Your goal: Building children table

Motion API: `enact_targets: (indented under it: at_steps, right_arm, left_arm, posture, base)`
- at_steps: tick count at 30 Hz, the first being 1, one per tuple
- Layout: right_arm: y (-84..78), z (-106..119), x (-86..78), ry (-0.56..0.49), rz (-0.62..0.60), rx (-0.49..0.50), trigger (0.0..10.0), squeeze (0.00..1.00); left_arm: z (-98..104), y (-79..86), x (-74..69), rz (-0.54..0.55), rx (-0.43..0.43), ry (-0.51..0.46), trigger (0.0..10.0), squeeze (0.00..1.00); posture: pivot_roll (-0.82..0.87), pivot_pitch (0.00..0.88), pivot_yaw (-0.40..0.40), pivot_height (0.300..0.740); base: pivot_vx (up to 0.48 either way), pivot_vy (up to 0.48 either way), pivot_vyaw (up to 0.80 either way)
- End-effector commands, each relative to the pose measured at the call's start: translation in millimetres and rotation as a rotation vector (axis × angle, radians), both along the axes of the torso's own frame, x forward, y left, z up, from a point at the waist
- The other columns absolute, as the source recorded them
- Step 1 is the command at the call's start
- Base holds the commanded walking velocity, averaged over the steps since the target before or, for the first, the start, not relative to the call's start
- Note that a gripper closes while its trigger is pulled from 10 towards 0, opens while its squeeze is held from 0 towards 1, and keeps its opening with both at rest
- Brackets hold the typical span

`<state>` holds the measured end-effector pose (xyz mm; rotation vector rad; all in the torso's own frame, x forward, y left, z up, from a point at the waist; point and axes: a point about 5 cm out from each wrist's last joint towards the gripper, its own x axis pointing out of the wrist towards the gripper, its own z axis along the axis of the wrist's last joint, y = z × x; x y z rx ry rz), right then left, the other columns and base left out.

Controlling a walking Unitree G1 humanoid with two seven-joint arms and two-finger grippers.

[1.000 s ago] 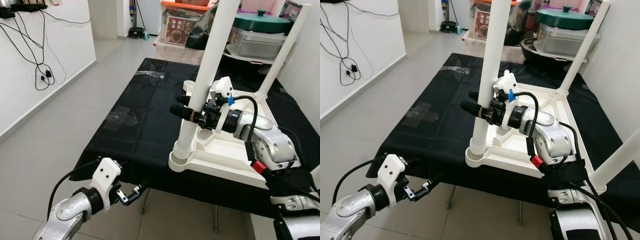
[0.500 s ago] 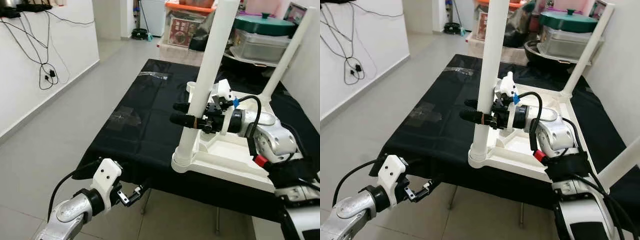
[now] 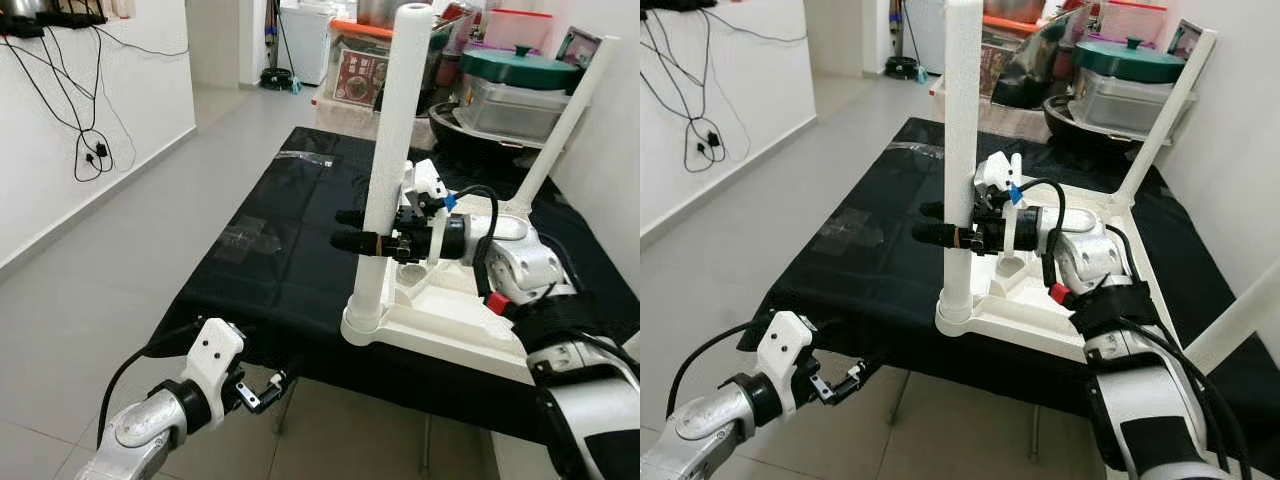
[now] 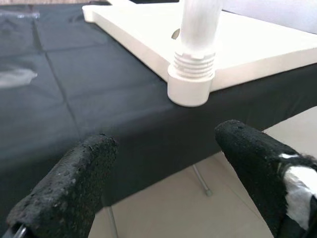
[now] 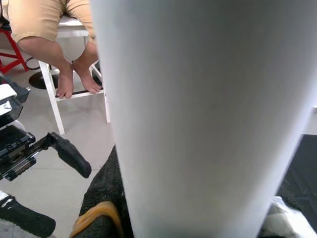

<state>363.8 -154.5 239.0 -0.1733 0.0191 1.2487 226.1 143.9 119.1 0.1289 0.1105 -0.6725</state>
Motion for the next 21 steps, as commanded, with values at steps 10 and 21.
enact_targets:
  at_steps: [10,21]
  right_arm:
    - [-2.8,-26,2.4,0.114,-0.013,0.020,0.0,0.00]
    - [-4.2,-36,7.0,0.136,-0.062,0.045,0.0,0.00]
  left_arm:
    - [-1,-5.6,-1.6,-0.010,-0.015,0.019,10.0,0.00]
    - [-2,-7.6,-2.9,-0.010,-0.018,0.025,10.0,0.00]
  posture:
    - [0.11,0.000,-0.136,0.740]
    - [0.11,0.000,-0.137,0.740]
  base:
    - [0.000,0.000,0.00]
    - [0.000,0.000,0.00]
